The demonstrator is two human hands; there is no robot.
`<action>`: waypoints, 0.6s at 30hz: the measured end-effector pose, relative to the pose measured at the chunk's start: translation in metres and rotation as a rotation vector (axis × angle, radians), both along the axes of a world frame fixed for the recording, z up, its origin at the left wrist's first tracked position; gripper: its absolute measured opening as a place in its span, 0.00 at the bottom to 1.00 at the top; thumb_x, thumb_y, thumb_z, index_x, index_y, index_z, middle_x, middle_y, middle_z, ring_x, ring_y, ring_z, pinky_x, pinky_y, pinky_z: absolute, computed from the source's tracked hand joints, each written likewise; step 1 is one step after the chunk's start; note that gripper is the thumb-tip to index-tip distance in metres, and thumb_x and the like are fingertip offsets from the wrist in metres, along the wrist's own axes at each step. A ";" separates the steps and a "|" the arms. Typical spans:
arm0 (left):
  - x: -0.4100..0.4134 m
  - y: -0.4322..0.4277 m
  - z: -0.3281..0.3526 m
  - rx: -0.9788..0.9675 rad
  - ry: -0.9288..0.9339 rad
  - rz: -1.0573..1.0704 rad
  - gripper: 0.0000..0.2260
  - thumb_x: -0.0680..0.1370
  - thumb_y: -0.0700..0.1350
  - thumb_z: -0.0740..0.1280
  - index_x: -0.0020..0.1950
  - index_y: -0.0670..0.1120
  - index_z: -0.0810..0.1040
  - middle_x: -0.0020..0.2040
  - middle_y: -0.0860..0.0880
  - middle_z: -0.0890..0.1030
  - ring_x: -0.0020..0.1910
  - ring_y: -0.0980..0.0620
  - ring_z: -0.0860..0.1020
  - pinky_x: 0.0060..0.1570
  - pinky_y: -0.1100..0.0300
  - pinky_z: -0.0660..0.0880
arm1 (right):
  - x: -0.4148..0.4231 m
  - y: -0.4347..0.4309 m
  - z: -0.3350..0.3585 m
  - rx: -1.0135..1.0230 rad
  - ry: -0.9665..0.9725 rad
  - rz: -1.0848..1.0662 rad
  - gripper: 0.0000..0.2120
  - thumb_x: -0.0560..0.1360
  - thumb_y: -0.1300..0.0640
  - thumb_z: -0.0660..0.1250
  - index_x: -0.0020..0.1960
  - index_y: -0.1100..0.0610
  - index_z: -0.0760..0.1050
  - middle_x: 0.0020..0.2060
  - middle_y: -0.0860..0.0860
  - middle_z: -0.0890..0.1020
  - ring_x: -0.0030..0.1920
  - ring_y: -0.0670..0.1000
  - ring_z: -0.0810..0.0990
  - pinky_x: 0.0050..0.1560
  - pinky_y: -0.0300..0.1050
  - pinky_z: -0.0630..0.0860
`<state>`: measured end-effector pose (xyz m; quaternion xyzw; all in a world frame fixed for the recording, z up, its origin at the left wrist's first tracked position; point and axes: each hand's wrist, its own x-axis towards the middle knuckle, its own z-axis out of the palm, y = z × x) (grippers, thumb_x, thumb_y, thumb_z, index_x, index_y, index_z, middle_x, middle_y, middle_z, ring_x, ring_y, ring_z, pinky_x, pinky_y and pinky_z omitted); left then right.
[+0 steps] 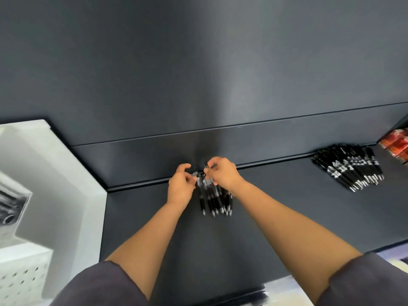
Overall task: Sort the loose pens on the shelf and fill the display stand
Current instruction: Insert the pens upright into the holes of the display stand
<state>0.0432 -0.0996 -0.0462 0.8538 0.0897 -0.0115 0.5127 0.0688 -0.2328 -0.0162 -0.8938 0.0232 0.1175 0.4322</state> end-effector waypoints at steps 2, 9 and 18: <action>-0.013 -0.001 0.012 -0.010 -0.042 -0.003 0.11 0.78 0.36 0.62 0.60 0.40 0.74 0.41 0.47 0.76 0.38 0.49 0.76 0.38 0.63 0.74 | -0.016 -0.002 0.011 0.049 -0.039 0.030 0.02 0.77 0.59 0.64 0.48 0.54 0.74 0.32 0.49 0.79 0.24 0.45 0.72 0.32 0.35 0.74; -0.072 0.004 0.052 0.023 -0.170 0.038 0.08 0.77 0.36 0.63 0.54 0.40 0.76 0.41 0.47 0.77 0.38 0.45 0.79 0.47 0.50 0.78 | -0.073 0.007 0.047 0.179 -0.130 0.112 0.06 0.79 0.58 0.60 0.45 0.56 0.74 0.33 0.52 0.79 0.23 0.44 0.72 0.23 0.32 0.68; -0.142 0.086 0.104 0.249 -0.360 0.300 0.08 0.75 0.41 0.66 0.53 0.47 0.78 0.42 0.53 0.78 0.43 0.51 0.76 0.45 0.62 0.70 | -0.115 0.089 0.094 0.180 -0.385 0.348 0.09 0.77 0.56 0.64 0.46 0.58 0.81 0.29 0.45 0.75 0.36 0.49 0.75 0.43 0.44 0.73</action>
